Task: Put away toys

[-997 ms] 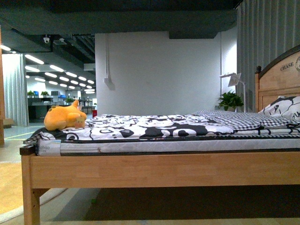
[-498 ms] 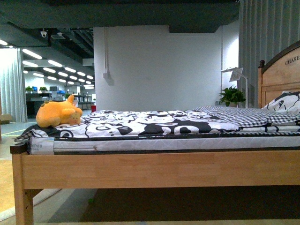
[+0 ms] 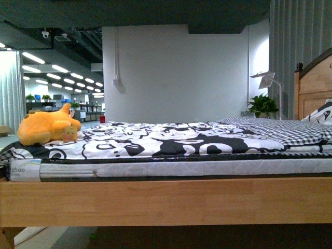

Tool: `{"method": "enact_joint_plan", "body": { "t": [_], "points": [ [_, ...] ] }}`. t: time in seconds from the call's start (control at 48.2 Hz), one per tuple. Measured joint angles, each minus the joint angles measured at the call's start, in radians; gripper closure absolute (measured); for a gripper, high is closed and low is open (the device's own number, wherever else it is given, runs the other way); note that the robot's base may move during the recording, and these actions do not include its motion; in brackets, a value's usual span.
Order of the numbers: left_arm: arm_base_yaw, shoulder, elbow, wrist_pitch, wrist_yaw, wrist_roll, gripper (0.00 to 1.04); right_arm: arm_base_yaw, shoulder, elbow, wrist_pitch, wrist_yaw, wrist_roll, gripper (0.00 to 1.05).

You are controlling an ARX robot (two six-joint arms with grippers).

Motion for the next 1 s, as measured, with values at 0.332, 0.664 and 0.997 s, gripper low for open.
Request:
{"method": "enact_joint_plan", "body": {
  "t": [0.332, 0.664, 0.997],
  "points": [
    [0.0, 0.0, 0.0, 0.0, -0.002, 0.0, 0.06, 0.0, 0.0, 0.0, 0.0, 0.0, 0.0, 0.06],
    [0.0, 0.0, 0.0, 0.0, 0.001, 0.0, 0.06, 0.0, 0.0, 0.0, 0.0, 0.003, 0.0, 0.06],
    [0.0, -0.001, 0.0, 0.0, -0.001, 0.0, 0.06, 0.0, 0.0, 0.0, 0.0, 0.001, 0.0, 0.06]
  ]
}}
